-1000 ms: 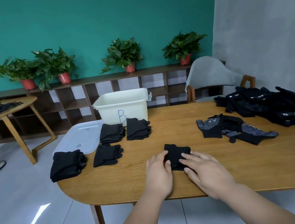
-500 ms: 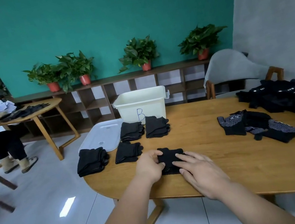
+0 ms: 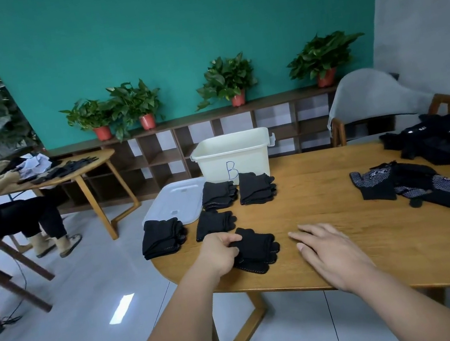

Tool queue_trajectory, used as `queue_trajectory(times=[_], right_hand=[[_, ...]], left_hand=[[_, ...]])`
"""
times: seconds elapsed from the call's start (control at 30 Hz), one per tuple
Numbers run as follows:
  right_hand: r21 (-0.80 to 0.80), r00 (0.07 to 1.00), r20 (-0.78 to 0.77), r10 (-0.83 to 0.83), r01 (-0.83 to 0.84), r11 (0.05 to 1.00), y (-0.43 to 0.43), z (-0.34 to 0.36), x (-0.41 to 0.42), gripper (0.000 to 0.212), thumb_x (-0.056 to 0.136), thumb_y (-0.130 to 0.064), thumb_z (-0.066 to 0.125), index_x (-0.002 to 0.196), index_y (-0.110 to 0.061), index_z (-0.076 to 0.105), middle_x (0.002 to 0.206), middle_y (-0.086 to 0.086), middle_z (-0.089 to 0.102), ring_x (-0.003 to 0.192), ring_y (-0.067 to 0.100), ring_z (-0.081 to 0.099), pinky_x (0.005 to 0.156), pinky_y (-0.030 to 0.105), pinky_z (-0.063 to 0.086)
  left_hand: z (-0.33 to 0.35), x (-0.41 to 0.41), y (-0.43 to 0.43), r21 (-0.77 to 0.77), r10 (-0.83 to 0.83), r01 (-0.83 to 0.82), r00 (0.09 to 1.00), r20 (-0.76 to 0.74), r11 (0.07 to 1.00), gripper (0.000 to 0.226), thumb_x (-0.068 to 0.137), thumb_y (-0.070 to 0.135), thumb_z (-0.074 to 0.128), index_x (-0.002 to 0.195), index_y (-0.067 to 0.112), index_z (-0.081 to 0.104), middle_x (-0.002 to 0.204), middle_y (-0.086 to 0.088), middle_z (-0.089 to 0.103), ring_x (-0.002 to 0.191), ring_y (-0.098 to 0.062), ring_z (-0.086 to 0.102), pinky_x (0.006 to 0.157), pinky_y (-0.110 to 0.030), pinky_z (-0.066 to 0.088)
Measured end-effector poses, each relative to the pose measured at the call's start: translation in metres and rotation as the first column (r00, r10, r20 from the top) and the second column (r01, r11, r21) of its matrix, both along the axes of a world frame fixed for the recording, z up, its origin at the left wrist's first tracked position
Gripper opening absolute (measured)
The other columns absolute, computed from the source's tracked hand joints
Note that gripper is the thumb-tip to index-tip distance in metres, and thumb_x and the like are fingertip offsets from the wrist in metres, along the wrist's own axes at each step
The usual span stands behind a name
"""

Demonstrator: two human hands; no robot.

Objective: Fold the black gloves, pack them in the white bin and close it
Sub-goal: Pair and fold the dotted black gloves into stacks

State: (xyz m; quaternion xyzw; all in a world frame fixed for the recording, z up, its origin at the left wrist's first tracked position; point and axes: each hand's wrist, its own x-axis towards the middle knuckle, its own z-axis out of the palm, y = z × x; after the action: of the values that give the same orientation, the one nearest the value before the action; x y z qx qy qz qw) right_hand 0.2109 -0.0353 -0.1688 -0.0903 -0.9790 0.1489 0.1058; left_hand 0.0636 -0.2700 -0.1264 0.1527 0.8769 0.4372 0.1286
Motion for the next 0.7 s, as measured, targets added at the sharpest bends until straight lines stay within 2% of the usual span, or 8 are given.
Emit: queue_trajectory(times=[0.1, 0.27, 0.4, 0.47, 0.53, 0.6, 0.63, 0.7], right_hand=[[0.012, 1.0, 0.0, -0.006, 0.006, 1.0, 0.001, -0.001, -0.001, 0.051, 0.11, -0.055, 0.019, 0.157, -0.048, 0.036, 0.163, -0.02, 0.035, 0.152, 0.008, 0.022, 0.125, 0.038, 0.027], [0.012, 1.0, 0.006, -0.008, 0.008, 1.0, 0.001, -0.004, -0.003, 0.054, 0.108, -0.058, 0.016, 0.156, -0.047, 0.038, 0.162, -0.022, 0.035, 0.151, 0.007, 0.02, 0.124, 0.038, 0.028], [0.023, 1.0, 0.002, -0.013, 0.013, 1.0, 0.002, -0.006, -0.005, 0.055, 0.107, -0.058, 0.017, 0.155, -0.046, 0.041, 0.161, -0.024, 0.034, 0.15, 0.005, 0.02, 0.123, 0.037, 0.029], [0.033, 1.0, 0.003, -0.016, 0.016, 0.999, 0.001, -0.006, -0.004, 0.055, 0.107, -0.059, 0.018, 0.154, -0.046, 0.043, 0.16, -0.025, 0.033, 0.149, 0.005, 0.02, 0.122, 0.036, 0.029], [0.04, 1.0, 0.002, -0.018, 0.018, 0.999, 0.001, -0.007, -0.005, 0.054, 0.107, -0.059, 0.018, 0.154, -0.046, 0.043, 0.16, -0.025, 0.033, 0.149, 0.004, 0.019, 0.121, 0.035, 0.029], [0.045, 1.0, 0.002, -0.019, 0.019, 0.999, 0.001, -0.006, -0.005, 0.054, 0.107, -0.059, 0.018, 0.153, -0.047, 0.043, 0.159, -0.026, 0.032, 0.149, 0.003, 0.019, 0.121, 0.035, 0.029], [0.045, 1.0, 0.0, -0.018, 0.018, 0.999, 0.0, -0.005, -0.006, 0.053, 0.107, -0.059, 0.018, 0.153, -0.047, 0.043, 0.159, -0.026, 0.032, 0.148, 0.003, 0.019, 0.121, 0.034, 0.028], [0.045, 1.0, -0.006, -0.019, 0.019, 0.999, 0.0, -0.005, -0.006, 0.053, 0.107, -0.06, 0.019, 0.152, -0.047, 0.044, 0.158, -0.026, 0.033, 0.148, 0.003, 0.019, 0.12, 0.034, 0.029]], left_hand=[[0.003, 0.0, -0.007, 0.046, 0.016, -0.012, 0.996, -0.082, 0.999, 0.034, 0.106, 0.006, 0.06, 0.131, 0.025, 0.074, 0.133, 0.002, 0.068, 0.111, -0.012, 0.062, 0.089, -0.017, 0.047], [0.011, -0.017, -0.011, 0.068, 0.013, 0.005, 0.965, -0.262, 0.998, 0.032, 0.104, 0.009, 0.063, 0.127, 0.029, 0.074, 0.129, 0.012, 0.064, 0.117, -0.007, 0.057, 0.102, -0.025, 0.047], [0.028, -0.04, -0.004, 0.121, 0.06, -0.022, 0.944, -0.325, 0.992, 0.034, 0.104, 0.007, 0.063, 0.124, 0.032, 0.073, 0.12, 0.019, 0.062, 0.116, -0.01, 0.058, 0.108, -0.031, 0.049], [0.037, -0.051, -0.001, 0.191, 0.143, -0.087, 0.941, -0.307, 0.978, 0.034, 0.104, 0.01, 0.063, 0.122, 0.037, 0.073, 0.117, 0.013, 0.067, 0.113, -0.022, 0.064, 0.105, -0.039, 0.054], [0.038, -0.066, 0.001, 0.236, 0.23, -0.175, 0.945, -0.23, 0.956, 0.034, 0.104, 0.012, 0.063, 0.124, 0.038, 0.072, 0.129, 0.002, 0.069, 0.12, -0.029, 0.065, 0.104, -0.043, 0.056], [0.03, -0.077, 0.0, 0.19, 0.246, -0.218, 0.96, -0.137, 0.957, 0.039, 0.105, 0.01, 0.061, 0.14, 0.027, 0.065, 0.141, -0.002, 0.063, 0.126, -0.025, 0.062, 0.108, -0.035, 0.051], [0.024, -0.079, -0.002, 0.132, 0.241, -0.226, 0.965, -0.104, 0.965, 0.042, 0.106, 0.01, 0.06, 0.146, 0.02, 0.061, 0.141, -0.004, 0.062, 0.12, -0.023, 0.063, 0.104, -0.03, 0.049], [0.011, -0.08, -0.007, 0.065, 0.264, -0.259, 0.961, -0.084, 0.964, 0.043, 0.106, 0.01, 0.058, 0.149, 0.013, 0.057, 0.134, -0.008, 0.065, 0.093, -0.013, 0.063, 0.095, -0.029, 0.052]])
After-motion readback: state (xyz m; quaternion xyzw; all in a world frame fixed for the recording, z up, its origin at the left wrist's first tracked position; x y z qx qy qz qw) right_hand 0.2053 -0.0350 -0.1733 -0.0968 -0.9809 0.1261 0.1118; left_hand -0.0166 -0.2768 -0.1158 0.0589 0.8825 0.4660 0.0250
